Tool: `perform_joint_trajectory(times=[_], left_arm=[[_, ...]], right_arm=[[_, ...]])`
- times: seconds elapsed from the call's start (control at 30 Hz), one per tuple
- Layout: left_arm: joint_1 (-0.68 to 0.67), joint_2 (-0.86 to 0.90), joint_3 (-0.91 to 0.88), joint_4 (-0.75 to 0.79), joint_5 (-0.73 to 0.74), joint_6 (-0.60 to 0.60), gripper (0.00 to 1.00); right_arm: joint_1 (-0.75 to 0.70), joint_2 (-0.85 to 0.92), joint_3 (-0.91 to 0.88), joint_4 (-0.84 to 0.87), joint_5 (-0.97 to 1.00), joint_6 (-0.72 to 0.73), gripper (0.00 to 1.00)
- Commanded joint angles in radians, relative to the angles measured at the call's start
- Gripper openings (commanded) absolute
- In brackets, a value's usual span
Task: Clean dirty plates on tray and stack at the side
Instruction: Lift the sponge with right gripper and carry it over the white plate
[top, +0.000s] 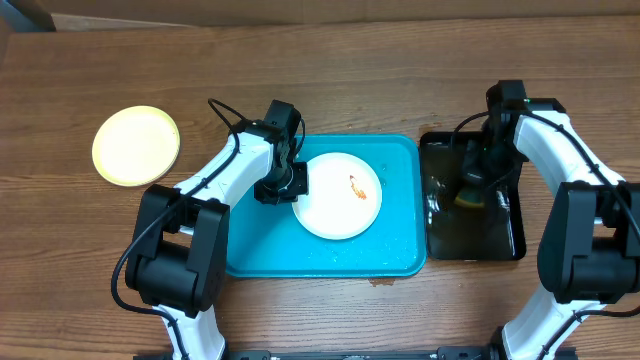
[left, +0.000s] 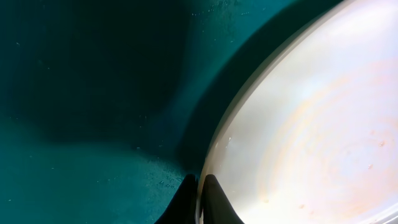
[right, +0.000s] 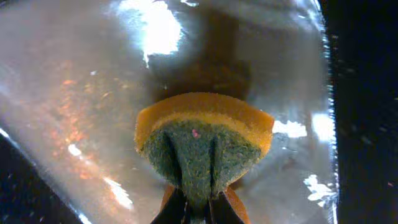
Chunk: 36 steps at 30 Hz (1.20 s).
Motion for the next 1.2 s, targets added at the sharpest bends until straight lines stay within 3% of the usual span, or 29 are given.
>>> perform_joint_trajectory(times=[0.0, 0.1, 0.37, 0.63, 0.77, 0.9, 1.0, 1.17], left_arm=[[-0.001, -0.014, -0.008, 0.002, -0.008, 0.013, 0.04], [0.000, -0.014, -0.008, 0.006, -0.010, 0.013, 0.04], [0.000, -0.014, -0.008, 0.010, -0.010, 0.054, 0.04], [0.000, -0.014, -0.008, 0.041, -0.010, 0.054, 0.04], [0.000, -0.014, -0.008, 0.047, -0.010, 0.054, 0.04], [0.000, -0.014, -0.008, 0.046, -0.010, 0.055, 0.04], [0.000, -0.014, -0.008, 0.046, -0.010, 0.055, 0.04], [0.000, -0.014, -0.008, 0.048, -0.010, 0.054, 0.04]], right_arm=[[0.023, -0.052, 0.029, -0.003, 0.014, -0.017, 0.04], [0.046, -0.057, 0.062, -0.068, 0.134, -0.019, 0.04], [0.063, -0.057, 0.213, -0.182, 0.073, -0.067, 0.04], [0.089, -0.057, 0.229, -0.238, 0.106, -0.120, 0.04], [0.109, -0.057, 0.229, -0.247, 0.156, -0.101, 0.04], [0.113, -0.057, 0.229, -0.252, 0.246, 0.042, 0.04], [0.113, -0.057, 0.229, -0.248, 0.168, 0.014, 0.04], [0.123, -0.057, 0.229, -0.208, -0.124, -0.102, 0.04]])
